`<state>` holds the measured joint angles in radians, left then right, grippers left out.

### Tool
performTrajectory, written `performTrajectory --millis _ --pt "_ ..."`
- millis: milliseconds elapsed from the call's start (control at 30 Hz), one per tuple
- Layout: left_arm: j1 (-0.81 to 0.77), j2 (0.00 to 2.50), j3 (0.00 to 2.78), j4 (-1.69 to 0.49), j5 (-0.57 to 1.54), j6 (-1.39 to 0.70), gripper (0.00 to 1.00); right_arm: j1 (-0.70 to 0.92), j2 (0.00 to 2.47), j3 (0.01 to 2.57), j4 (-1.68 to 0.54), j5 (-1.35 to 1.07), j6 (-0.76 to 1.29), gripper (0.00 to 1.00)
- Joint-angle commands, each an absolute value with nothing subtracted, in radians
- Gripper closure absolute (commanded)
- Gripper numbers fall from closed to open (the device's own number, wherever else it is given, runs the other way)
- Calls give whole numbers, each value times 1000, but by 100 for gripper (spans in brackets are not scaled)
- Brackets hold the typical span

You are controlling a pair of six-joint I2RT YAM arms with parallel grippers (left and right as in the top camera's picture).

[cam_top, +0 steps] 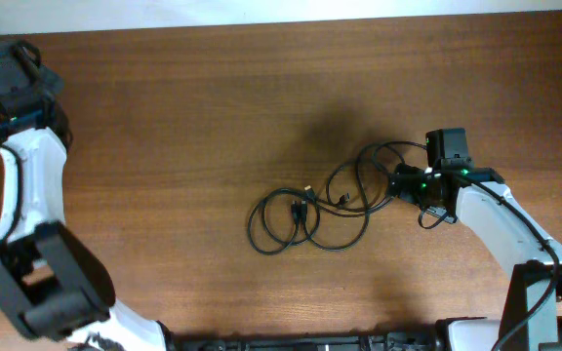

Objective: Untangle cables

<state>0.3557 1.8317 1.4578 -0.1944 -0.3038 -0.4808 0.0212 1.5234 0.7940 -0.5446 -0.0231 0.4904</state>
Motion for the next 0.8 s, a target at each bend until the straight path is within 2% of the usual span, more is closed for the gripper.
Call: performTrajectory --millis 0,100,133,167,200,367,500,767 --pt "355 1963 1470 -193 -276 -454 94 27 1532 783 -543 -14 486 1" --pt "355 2053 1470 -194 -277 -454 85 27 1532 783 -543 -14 486 1" --pt "355 2082 1470 -197 -276 -454 75 27 1532 783 -543 -14 486 1" --pt "355 2101 1470 -201 -277 -454 44 27 1532 783 -543 -14 486 1" --pt "355 2112 1470 -203 -277 -454 1 27 1532 783 -543 -14 486 1" --pt "361 2083 1496 -245 -275 -455 1 27 1532 783 -543 -14 486 1" --pt "361 1997 1582 -359 -220 -454 1 27 1532 783 -543 -14 486 1" --pt "359 1727 1629 -470 204 -455 1 27 1532 783 -543 -14 486 1"
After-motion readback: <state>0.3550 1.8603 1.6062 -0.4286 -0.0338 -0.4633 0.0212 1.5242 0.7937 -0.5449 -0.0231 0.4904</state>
